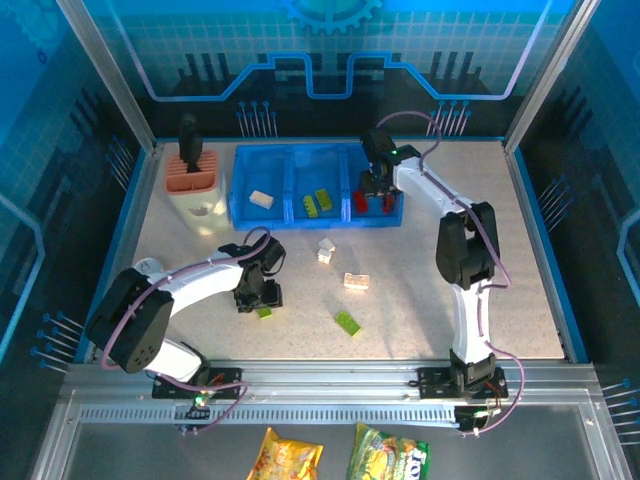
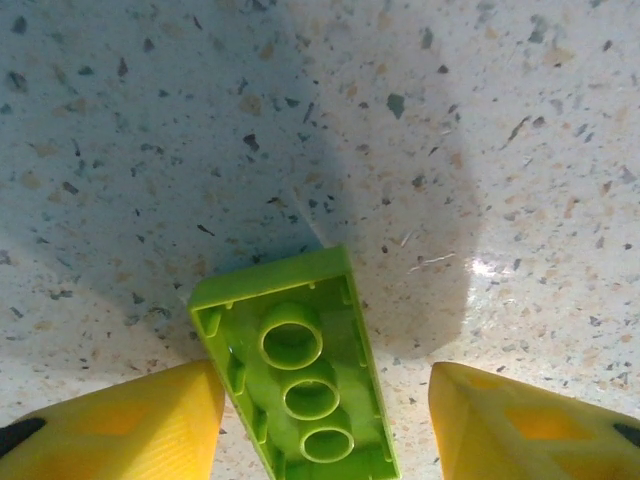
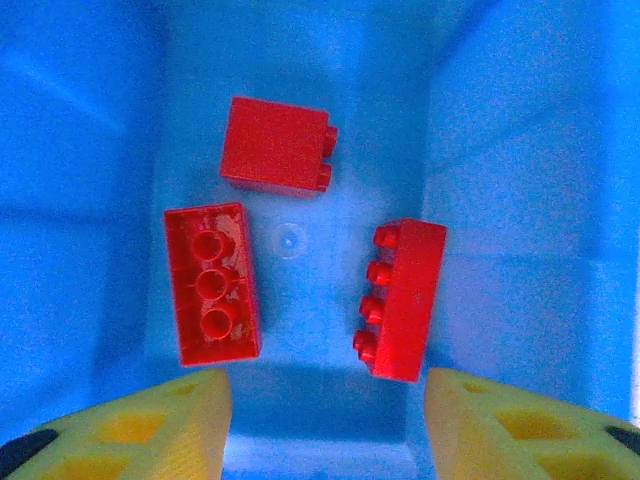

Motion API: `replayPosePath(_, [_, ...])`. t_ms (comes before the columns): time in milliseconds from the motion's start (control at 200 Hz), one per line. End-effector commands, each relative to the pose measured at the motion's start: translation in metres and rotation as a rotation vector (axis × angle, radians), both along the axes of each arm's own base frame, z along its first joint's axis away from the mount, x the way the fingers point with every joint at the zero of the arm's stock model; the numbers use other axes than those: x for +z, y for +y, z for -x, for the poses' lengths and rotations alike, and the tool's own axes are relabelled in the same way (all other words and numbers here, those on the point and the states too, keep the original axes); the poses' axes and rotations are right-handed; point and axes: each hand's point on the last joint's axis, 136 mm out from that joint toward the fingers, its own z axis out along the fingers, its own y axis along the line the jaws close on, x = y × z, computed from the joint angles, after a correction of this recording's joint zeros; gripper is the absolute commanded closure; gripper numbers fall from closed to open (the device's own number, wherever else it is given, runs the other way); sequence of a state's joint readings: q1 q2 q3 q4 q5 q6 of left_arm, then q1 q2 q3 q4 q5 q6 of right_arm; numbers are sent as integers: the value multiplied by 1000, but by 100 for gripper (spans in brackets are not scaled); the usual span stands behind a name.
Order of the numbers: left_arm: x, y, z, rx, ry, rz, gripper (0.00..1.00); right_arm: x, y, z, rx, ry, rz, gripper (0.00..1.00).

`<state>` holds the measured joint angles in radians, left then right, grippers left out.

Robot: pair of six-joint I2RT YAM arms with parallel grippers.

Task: Sort the legos into containers by color
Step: Place the lego in the container, then pick up the lego from the middle-left of the table, then place the lego in the container.

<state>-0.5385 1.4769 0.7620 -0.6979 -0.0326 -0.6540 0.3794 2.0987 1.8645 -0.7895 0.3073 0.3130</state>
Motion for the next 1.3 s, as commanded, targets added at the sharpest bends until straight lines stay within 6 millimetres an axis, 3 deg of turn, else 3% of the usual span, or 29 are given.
replayPosePath(0, [-5,0,5,4,28,10,47,41,7,19,16,-53,-26,45])
replayPosePath(290, [1,-3,-4,-15,-2,11,60,56,5,68,17,-52,-66,45])
replayPosePath(655, [26,-16,-37,-75,-85,13,65,29,-4,138,-6,34,-119,46])
replayPosePath(785, [40,-24,-58,-94,-129,19,65,13,-5,160,-14,72,-133,46])
replayPosePath(1056, [77,-46,-121,-125,-255,25,65,-16,-8,196,-30,138,-137,47])
replayPosePath(1296, [108,-64,-187,-139,-366,20,65,-29,-10,211,-40,167,-128,47])
